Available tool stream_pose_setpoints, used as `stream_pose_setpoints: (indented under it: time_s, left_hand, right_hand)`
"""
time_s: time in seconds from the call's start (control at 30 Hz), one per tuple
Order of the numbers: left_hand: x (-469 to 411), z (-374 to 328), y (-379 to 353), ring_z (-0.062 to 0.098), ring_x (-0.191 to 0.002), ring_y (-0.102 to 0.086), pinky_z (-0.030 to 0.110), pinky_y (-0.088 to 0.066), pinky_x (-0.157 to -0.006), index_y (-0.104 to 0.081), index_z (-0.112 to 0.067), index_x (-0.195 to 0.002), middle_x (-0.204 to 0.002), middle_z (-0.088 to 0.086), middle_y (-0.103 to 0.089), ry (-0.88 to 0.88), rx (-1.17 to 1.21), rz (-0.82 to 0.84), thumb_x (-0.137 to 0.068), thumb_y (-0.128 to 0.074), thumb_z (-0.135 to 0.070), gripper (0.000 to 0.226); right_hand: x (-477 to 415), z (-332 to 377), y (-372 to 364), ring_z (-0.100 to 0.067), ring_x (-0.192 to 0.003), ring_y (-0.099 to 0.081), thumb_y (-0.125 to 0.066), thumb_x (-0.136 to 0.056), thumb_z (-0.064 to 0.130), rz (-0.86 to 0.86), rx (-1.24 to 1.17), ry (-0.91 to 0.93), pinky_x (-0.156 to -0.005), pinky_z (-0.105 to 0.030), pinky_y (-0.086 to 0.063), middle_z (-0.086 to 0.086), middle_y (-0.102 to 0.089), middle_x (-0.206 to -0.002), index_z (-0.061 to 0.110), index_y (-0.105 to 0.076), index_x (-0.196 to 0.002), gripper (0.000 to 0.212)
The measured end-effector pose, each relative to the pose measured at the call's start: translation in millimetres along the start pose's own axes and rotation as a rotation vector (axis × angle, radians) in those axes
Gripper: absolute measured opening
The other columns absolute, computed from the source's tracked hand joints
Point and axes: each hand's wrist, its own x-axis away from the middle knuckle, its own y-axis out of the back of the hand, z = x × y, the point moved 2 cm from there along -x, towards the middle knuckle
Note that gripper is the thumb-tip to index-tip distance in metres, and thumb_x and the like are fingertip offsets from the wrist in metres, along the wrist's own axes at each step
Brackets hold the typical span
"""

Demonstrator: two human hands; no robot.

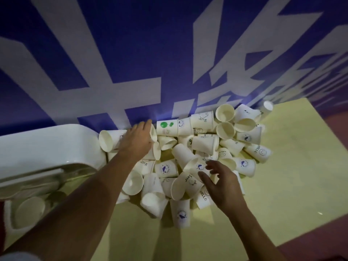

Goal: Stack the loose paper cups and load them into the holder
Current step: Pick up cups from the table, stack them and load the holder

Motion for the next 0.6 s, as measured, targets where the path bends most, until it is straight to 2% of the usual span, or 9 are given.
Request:
stream_pose_setpoints:
  time_s: [0.1,0.17,0.27,0.37,0.43,0.53,0.6]
  left_hand:
    - [2,-4,3,0.029,-0.133,-0.051,0.041,-0.044,-0.110,-0.033,-0.016,-0.152,-0.148,0.008,-0.048,0.052,0.071,-0.020,-0.090,-0.075,-0.033,0.076]
    - [12,-6,11,0.028,-0.124,-0.056,0.041,-0.051,-0.100,-0.038,-0.019,-0.144,-0.140,0.006,-0.051,0.077,0.173,-0.077,-0.083,-0.082,-0.035,0.077]
    - [36,-10,27,0.019,-0.110,-0.061,0.041,-0.058,-0.091,-0.034,-0.028,-0.134,-0.129,0.000,-0.058,0.138,0.401,-0.169,-0.075,-0.090,-0.039,0.082]
    - [62,-16,37,0.015,-0.111,-0.059,0.038,-0.058,-0.091,-0.031,-0.035,-0.132,-0.127,-0.006,-0.058,0.189,0.593,-0.207,-0.073,-0.091,-0.042,0.085]
    - [74,-17,37,0.013,-0.115,-0.058,0.032,-0.055,-0.092,-0.033,-0.035,-0.136,-0.129,-0.011,-0.055,0.220,0.714,-0.237,-0.072,-0.090,-0.044,0.086]
    - [88,-19,35,0.004,-0.117,-0.052,0.016,-0.047,-0.091,-0.033,-0.038,-0.139,-0.129,-0.019,-0.050,0.211,0.821,-0.258,-0.077,-0.079,-0.055,0.079]
    - [99,-18,35,-0.003,-0.114,-0.054,0.007,-0.046,-0.088,-0.033,-0.040,-0.140,-0.127,-0.026,-0.050,0.146,0.887,-0.286,-0.083,-0.068,-0.068,0.072]
  right_hand:
    - [-18,-7,-11,-0.018,-0.122,-0.057,-0.077,-0.084,0.055,0.100,0.077,-0.053,-0.099,-0.040,-0.051,0.005,-0.063,-0.132,0.024,-0.052,-0.144,0.072]
    - [-31,-5,-24,-0.023,-0.126,-0.053,-0.078,-0.079,0.061,0.143,0.119,-0.053,-0.101,-0.042,-0.049,0.000,-0.061,-0.137,0.023,-0.046,-0.148,0.084]
    - [-45,-1,-45,-0.026,-0.130,-0.049,-0.074,-0.074,0.072,0.174,0.215,-0.052,-0.107,-0.047,-0.044,-0.001,-0.059,-0.141,0.024,-0.041,-0.148,0.094]
    - [-51,2,-59,-0.027,-0.137,-0.043,-0.068,-0.076,0.075,0.196,0.274,-0.084,-0.115,-0.050,-0.032,0.000,-0.054,-0.145,0.023,-0.041,-0.146,0.091]
    - [-52,4,-62,-0.029,-0.132,-0.048,-0.071,-0.080,0.067,0.143,0.257,-0.081,-0.112,-0.049,-0.033,-0.004,-0.057,-0.139,0.019,-0.045,-0.142,0.082]
    - [-49,0,-64,-0.036,-0.110,-0.062,-0.082,-0.080,0.047,0.019,0.135,0.031,-0.089,-0.048,-0.053,-0.013,-0.064,-0.122,0.010,-0.049,-0.134,0.074]
    - [-46,1,-60,-0.035,-0.107,-0.065,-0.085,-0.080,0.037,0.001,0.008,0.085,-0.079,-0.048,-0.060,-0.014,-0.062,-0.124,0.010,-0.043,-0.139,0.077]
